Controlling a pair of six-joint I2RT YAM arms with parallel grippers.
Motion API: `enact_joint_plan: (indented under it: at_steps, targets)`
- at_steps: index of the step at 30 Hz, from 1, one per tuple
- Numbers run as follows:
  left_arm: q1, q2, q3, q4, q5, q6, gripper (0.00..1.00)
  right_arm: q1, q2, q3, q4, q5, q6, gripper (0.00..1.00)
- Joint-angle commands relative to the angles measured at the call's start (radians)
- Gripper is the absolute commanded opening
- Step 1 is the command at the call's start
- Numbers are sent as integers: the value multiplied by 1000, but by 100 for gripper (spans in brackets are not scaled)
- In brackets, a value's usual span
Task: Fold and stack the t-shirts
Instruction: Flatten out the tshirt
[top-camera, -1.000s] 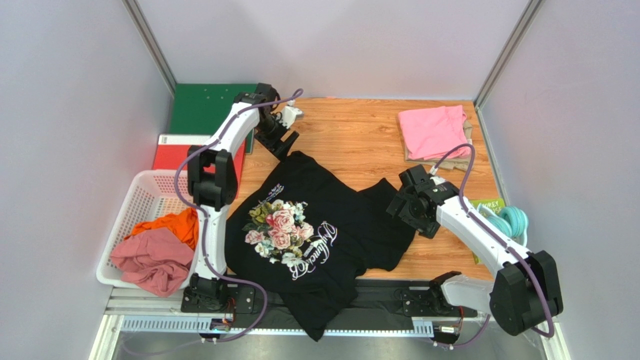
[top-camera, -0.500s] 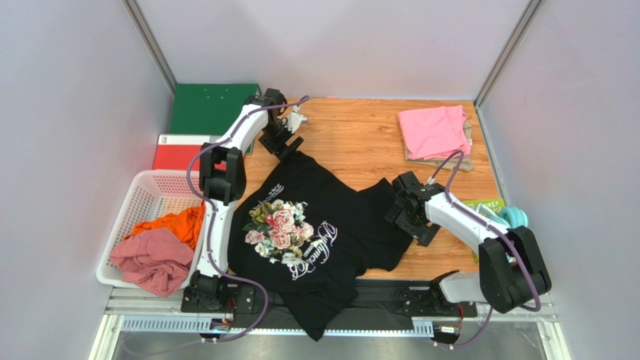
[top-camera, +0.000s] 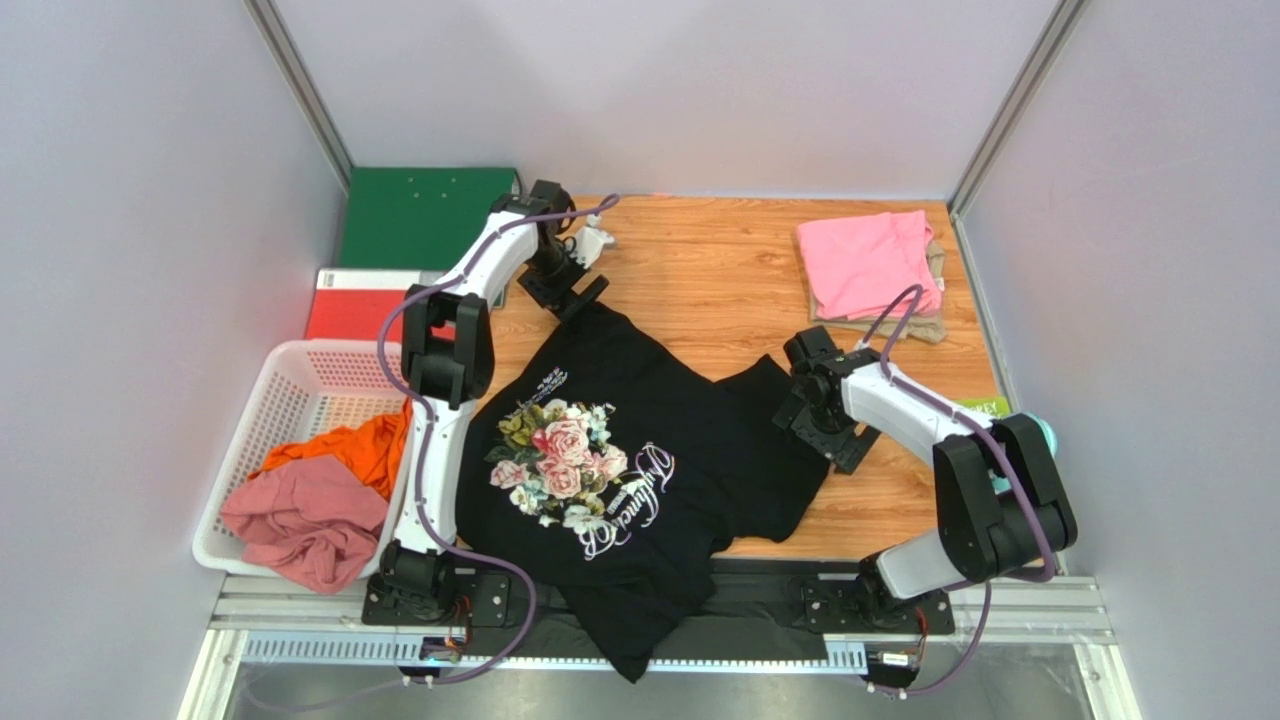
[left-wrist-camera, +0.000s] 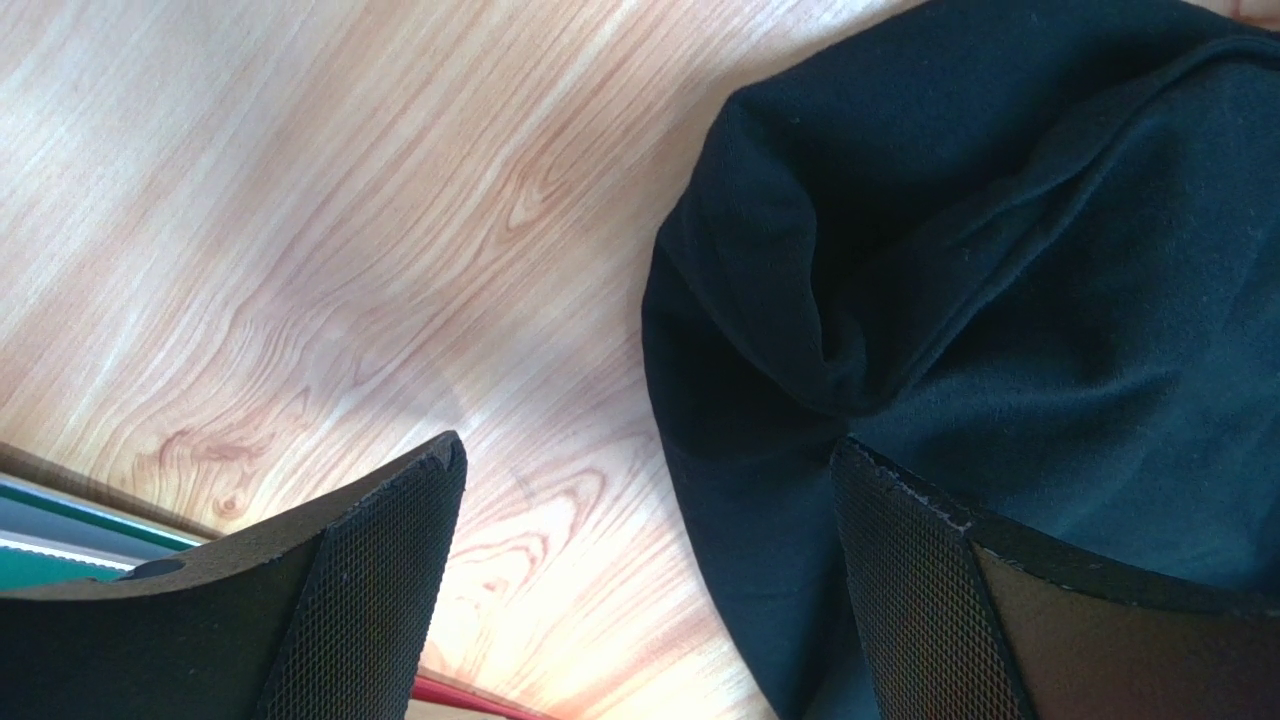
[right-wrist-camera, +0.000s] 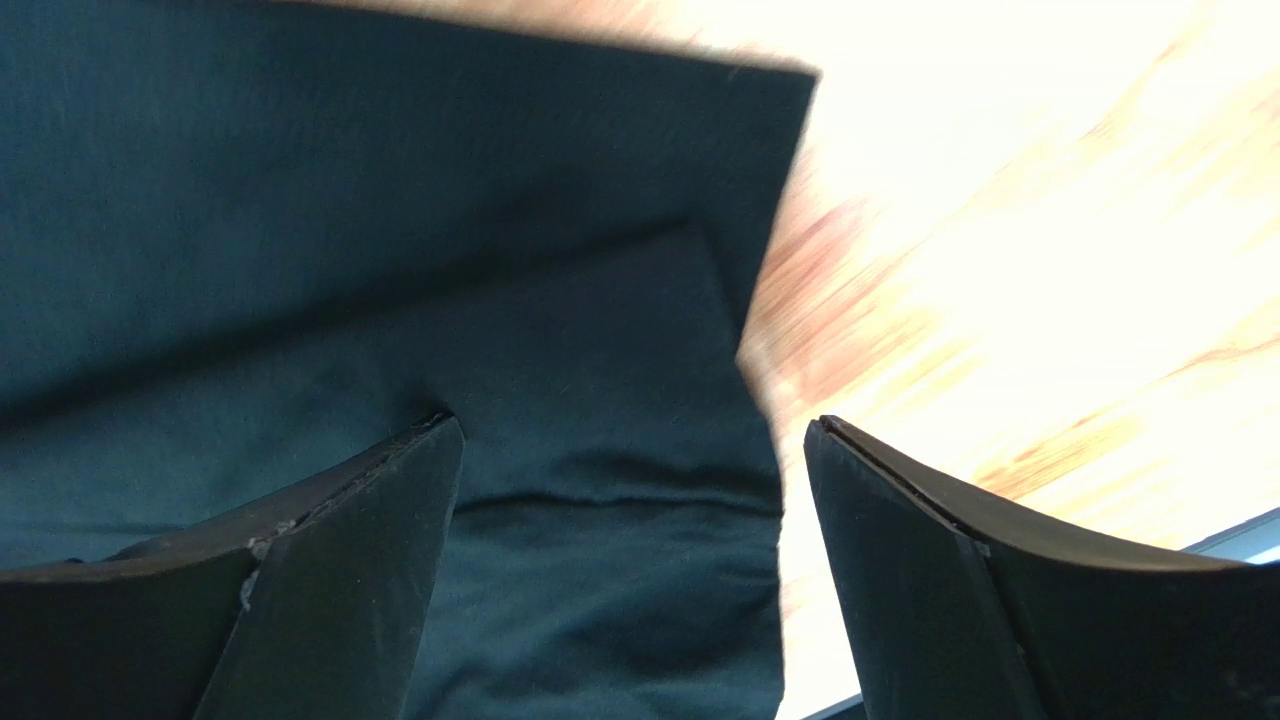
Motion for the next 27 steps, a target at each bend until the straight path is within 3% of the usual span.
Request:
enact_joint_plan:
  at_steps: [1,7,13,19,21,22,23,24,25,27]
  targets:
    - [-1,12,1,23,6,4,96,-50,-39,33,6,53,-17,91]
    - [-10,23,1,11,41,-13,96,-65,-19,29,38,28,-26,83]
    - [-38,3,-31,-9,96,-11,95,-65,29,2,100,-29,-19,81]
    - [-59,-3,-41,-9,124,-23,86,-65,42,-1,106,-27,-25,81]
    - [-74,-8,-49,-9,127,-26,70,-65,49,2,107,-24,-25,78]
    - [-78,-10,-54,-9,125,-25,63,-65,47,0,109,-24,-25,70]
    - [-82,-14,-55,-9,124,-25,41,-65,46,0,114,-27,-28,66]
    - [-82,-20,-58,-8,124,-23,27,-64,44,0,121,-32,-29,59]
    - [-82,-29,-60,-3,113,-29,5,-67,46,2,126,-33,-36,40]
    - [-79,-48,-72,1,105,-23,0,-65,46,8,130,-42,-37,12]
